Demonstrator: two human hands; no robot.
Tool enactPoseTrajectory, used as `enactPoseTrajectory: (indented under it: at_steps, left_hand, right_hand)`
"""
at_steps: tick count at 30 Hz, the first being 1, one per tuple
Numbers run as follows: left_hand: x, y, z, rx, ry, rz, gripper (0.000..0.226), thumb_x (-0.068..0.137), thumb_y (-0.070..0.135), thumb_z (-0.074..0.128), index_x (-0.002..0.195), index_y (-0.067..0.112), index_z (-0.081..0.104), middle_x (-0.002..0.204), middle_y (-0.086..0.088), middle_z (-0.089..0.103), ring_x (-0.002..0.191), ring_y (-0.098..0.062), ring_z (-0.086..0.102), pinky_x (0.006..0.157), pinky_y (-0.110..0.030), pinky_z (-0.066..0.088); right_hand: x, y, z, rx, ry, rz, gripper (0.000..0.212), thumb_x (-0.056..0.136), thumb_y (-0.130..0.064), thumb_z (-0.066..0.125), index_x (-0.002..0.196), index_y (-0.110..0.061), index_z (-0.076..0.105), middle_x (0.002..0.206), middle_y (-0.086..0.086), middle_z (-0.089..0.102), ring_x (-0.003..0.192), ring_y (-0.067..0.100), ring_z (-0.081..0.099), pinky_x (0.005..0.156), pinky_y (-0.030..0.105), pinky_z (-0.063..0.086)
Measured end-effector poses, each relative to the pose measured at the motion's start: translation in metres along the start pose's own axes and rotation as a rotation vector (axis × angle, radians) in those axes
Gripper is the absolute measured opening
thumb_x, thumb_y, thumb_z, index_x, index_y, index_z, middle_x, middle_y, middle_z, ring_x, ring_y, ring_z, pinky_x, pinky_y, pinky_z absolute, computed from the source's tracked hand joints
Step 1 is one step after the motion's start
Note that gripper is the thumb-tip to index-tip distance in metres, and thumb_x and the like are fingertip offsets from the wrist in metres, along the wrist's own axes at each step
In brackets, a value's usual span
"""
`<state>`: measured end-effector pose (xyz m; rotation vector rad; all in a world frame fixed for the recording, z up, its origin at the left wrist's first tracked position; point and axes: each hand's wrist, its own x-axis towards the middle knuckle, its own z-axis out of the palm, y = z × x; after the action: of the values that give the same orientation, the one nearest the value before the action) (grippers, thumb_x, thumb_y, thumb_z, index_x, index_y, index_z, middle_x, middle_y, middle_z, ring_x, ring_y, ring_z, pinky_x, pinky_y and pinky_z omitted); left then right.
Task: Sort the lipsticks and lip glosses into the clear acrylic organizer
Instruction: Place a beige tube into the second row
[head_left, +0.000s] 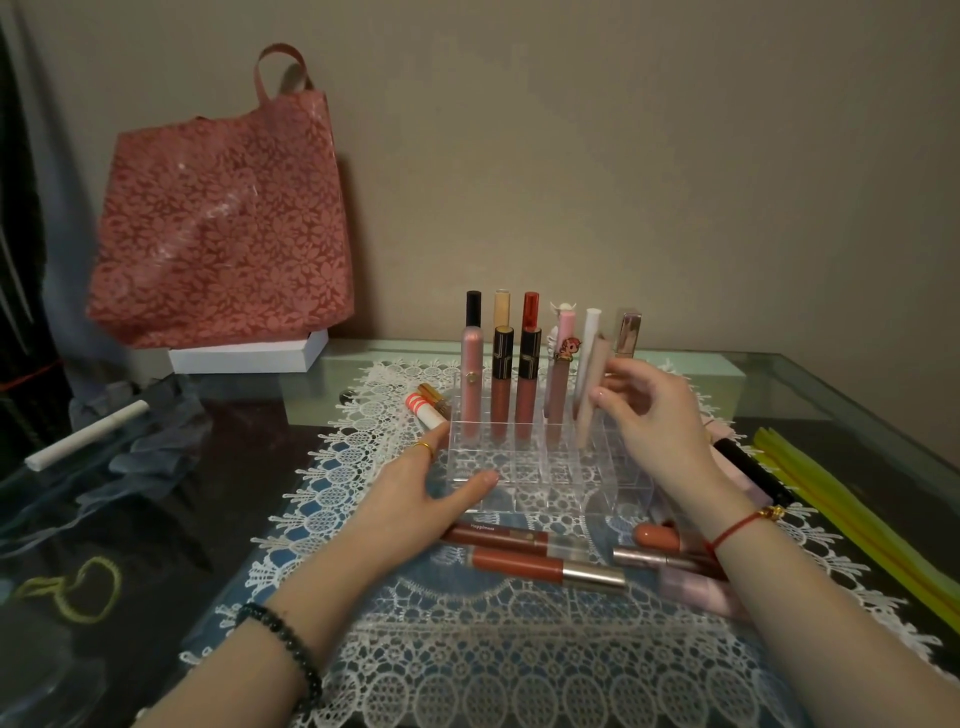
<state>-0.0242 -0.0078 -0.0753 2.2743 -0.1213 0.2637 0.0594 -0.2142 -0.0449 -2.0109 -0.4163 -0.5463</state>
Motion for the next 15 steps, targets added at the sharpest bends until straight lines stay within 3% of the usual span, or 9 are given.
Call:
enactPoseTrajectory:
  at_steps: [5, 9, 15]
  left_hand:
    - [-0.0001, 0.0008, -0.0003, -0.003, -0.008, 0.007, 0.098, 0.057, 0.069, 0.045, 0.140, 0.020, 0.023, 0.126, 0.008, 0.051, 0.087, 0.009, 0.048, 0.067, -0.004, 0.037]
    - [0.0001, 0.0003, 0.0000, -0.013, -0.010, -0.003, 0.099, 0.057, 0.069, 0.045, 0.140, 0.020, 0.022, 0.130, 0.006, 0.049, 0.099, 0.001, 0.048, 0.082, -0.015, 0.037]
    - [-0.0004, 0.0008, 0.0000, -0.037, -0.017, -0.009, 0.098, 0.057, 0.068, 0.046, 0.140, 0.022, 0.022, 0.128, 0.010, 0.049, 0.100, 0.003, 0.045, 0.085, -0.017, 0.036]
  right_hand:
    - [0.0002, -0.0005, 0.0006, -0.016, -0.013, -0.001, 0.034, 0.083, -0.011, 0.060, 0.116, -0.015, 0.058, 0.098, -0.009, 0.061, 0.084, -0.006, 0.053, 0.063, 0.001, 0.042]
    - [0.0002, -0.0005, 0.0007, -0.031, -0.010, -0.002, 0.034, 0.082, -0.011, 0.060, 0.116, -0.015, 0.058, 0.096, -0.011, 0.060, 0.082, -0.010, 0.051, 0.062, -0.001, 0.041]
    - [-0.0005, -0.0007, 0.0005, -0.040, -0.022, 0.004, 0.035, 0.082, -0.010, 0.060, 0.116, -0.015, 0.057, 0.097, -0.009, 0.061, 0.084, -0.002, 0.054, 0.064, 0.006, 0.042]
